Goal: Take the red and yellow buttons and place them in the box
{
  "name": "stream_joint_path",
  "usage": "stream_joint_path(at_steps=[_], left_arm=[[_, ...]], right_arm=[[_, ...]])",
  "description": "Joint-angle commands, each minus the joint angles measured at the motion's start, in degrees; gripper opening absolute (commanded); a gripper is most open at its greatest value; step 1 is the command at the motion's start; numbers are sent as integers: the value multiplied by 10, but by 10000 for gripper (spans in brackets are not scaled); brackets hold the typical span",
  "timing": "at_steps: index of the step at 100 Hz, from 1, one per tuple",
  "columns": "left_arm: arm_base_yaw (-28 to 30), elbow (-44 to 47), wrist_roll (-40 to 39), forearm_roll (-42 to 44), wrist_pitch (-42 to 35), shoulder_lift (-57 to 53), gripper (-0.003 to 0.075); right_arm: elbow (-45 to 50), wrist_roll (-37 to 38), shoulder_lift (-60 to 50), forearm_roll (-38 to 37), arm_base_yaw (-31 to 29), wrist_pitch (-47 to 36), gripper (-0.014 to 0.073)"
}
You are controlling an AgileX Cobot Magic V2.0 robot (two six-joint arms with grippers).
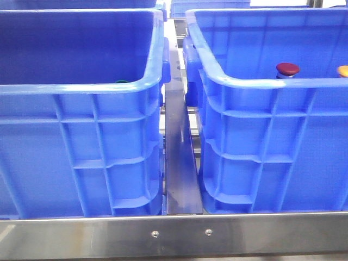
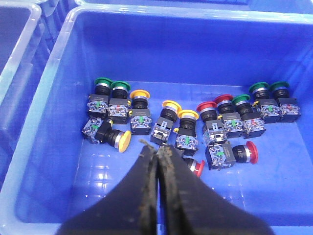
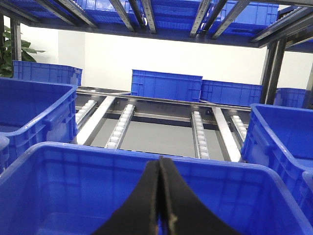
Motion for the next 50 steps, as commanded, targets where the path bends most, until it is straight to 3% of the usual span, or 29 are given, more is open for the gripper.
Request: stream_joint_path(at_steps=[1,50], left_arm=[[0,-13,0,16,-32,4,-19],[0,-13,0,25,-34,4,-19]], right_arm=[[-15,-4,2,47,0,16,-67],[-15,-4,2,47,0,16,-67]])
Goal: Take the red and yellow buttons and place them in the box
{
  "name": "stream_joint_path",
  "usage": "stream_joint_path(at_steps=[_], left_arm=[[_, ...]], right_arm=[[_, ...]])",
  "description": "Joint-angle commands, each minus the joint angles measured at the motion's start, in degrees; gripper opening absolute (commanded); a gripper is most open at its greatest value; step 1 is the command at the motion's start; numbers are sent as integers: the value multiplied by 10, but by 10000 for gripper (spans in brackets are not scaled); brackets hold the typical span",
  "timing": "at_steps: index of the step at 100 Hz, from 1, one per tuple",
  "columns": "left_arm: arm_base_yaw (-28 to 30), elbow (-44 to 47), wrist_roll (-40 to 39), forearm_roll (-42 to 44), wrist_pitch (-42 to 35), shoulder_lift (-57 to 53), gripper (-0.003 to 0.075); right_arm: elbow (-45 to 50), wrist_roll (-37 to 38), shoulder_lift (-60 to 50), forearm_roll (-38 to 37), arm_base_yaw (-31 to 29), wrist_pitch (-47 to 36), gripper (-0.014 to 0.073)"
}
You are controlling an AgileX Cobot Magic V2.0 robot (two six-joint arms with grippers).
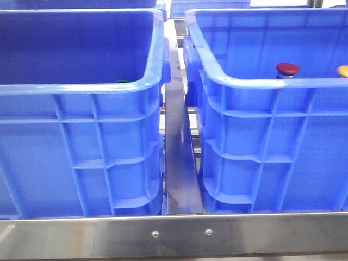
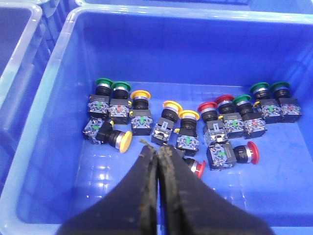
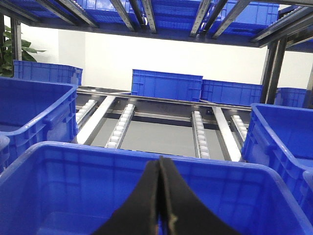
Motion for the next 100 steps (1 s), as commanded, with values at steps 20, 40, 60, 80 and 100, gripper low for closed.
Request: stream_joint_path(at_steps=[20,40,60,80,100], left_arm=[[4,1,14,20,-69,-8,-19],[42,58,111,-51,-177,-54,-19],[129,130,248,-188,-274,-105,-19],[200,212,387,-320,-384,-165,-19],[240,299,427,-371,-445,-224,-19]], right_arm=[[-16,-4,2,47,0,16,-67],[-16,-4,2,47,0,18,-67],[-16,-4,2,47,0,18,-67],[-16,-4,2,47,0,18,-67],[-16,-4,2,47,0,18,-67]])
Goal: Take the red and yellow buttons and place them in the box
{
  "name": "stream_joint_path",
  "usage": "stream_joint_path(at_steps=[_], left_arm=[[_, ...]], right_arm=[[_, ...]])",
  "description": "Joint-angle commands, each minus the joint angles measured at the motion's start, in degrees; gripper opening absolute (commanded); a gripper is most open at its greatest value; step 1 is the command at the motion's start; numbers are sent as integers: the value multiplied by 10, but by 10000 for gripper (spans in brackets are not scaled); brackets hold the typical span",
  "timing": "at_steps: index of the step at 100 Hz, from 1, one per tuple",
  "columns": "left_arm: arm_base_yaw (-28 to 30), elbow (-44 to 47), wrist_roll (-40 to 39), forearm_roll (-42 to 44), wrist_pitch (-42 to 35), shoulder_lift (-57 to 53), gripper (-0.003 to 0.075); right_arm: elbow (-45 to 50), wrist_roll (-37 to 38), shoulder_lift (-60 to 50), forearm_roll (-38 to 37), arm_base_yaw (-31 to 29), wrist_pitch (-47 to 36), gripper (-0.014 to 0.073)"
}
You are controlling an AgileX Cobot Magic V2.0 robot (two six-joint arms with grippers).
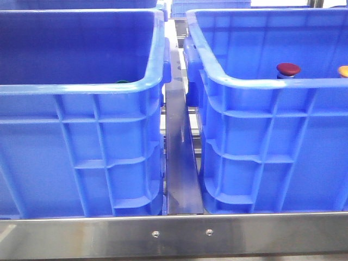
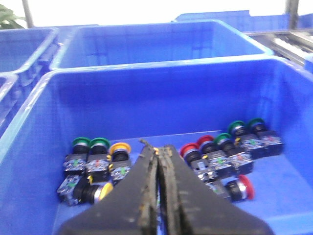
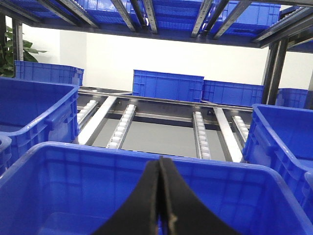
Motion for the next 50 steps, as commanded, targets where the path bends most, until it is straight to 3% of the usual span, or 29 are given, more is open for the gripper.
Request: stream_joint_path(at_steps=[1,50], left_arm=[[15,18,13,-18,-73,-15,-19],[46,151,13,12,-162,-71,-19]], right_arm=[[-16,-4,2,47,0,16,-67],[-16,-4,2,47,0,16,-67]])
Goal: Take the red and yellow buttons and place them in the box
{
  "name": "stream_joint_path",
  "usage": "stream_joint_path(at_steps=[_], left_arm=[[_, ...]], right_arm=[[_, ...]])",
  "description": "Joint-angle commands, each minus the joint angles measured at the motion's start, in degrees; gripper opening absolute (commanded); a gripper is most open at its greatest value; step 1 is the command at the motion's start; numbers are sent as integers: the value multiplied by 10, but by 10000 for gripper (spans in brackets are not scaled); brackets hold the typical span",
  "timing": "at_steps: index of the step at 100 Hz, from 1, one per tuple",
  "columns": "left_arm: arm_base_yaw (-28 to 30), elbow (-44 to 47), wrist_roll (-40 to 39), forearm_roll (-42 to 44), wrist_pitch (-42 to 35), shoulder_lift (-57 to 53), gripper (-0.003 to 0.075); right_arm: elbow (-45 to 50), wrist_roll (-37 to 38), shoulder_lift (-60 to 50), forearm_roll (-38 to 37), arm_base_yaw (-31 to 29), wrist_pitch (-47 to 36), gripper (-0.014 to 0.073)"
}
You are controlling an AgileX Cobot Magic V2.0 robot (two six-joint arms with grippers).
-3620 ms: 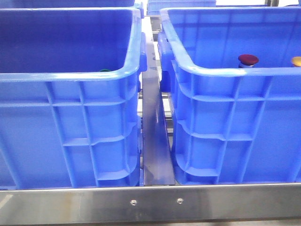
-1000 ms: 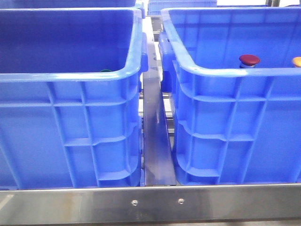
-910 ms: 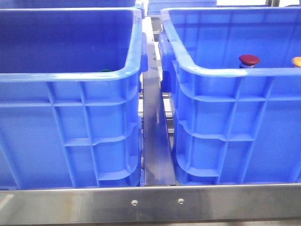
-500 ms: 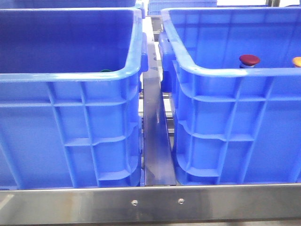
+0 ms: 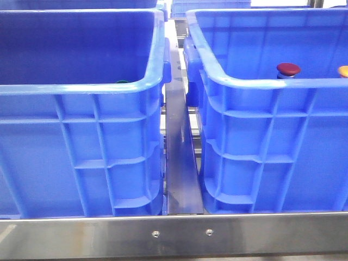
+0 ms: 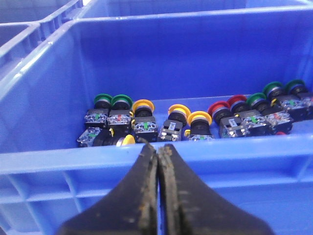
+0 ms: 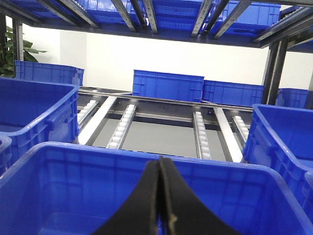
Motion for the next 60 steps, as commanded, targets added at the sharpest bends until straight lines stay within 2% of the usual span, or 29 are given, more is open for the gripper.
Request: stream_joint_path(at_steps=[1,18,60], left_arm=[[0,6,-1,10,-84,-18,-19],[0,26,-1,14,-128,-18,-19],[0,26,-1,15,-131,-18,-19]], right_arm=[[-16,-4,2,47,0,16,-67],[-16,-4,2,47,0,16,-67],[-16,-4,2,47,0,16,-67]])
